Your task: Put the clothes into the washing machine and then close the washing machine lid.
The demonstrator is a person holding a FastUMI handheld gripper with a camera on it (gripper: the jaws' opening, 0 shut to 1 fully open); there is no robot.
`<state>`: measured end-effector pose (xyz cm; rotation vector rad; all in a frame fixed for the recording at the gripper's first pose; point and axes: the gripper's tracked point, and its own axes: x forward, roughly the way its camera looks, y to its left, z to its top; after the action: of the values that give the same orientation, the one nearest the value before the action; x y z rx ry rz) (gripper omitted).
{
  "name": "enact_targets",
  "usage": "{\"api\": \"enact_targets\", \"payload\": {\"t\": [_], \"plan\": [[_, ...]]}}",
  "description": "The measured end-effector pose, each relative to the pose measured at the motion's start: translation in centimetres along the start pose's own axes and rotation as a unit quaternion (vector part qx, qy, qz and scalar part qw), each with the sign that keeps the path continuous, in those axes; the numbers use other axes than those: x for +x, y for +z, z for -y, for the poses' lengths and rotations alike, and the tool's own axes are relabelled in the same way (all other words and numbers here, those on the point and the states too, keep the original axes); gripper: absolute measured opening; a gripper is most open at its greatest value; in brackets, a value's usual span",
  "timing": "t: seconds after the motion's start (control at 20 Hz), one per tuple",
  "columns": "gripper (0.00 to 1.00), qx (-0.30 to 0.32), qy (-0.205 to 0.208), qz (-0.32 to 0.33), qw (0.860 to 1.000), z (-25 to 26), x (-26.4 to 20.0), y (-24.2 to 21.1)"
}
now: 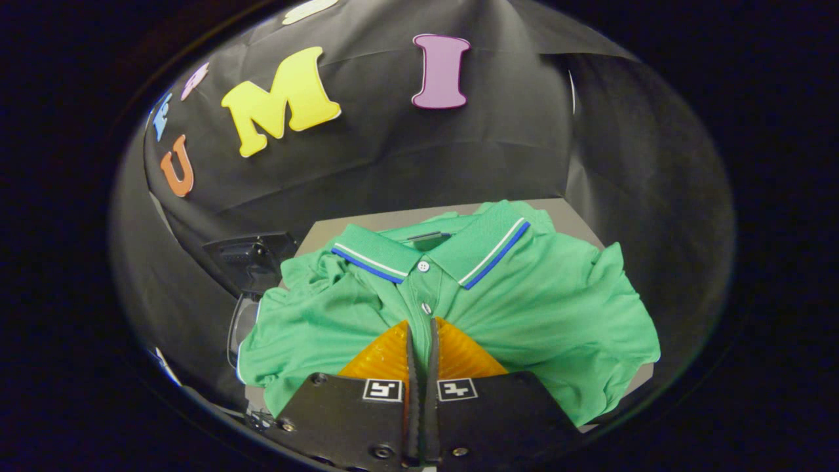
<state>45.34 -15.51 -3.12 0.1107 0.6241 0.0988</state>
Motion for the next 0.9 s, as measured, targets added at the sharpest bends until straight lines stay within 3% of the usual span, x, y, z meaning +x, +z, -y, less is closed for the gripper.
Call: {"api": "enact_targets", "payload": {"t": [0.4, 0.6, 0.9], "plan": [[0.06, 0.025, 0.051, 0.056, 0.997, -3.6, -5.4, 4.1], [0.06, -0.014, 0.093, 0.075, 0.993, -8.4, -8.1, 6.0], [0.06, -0.058, 0.190, 0.081, 0.977, -18.8, -10.4, 7.1]]}}
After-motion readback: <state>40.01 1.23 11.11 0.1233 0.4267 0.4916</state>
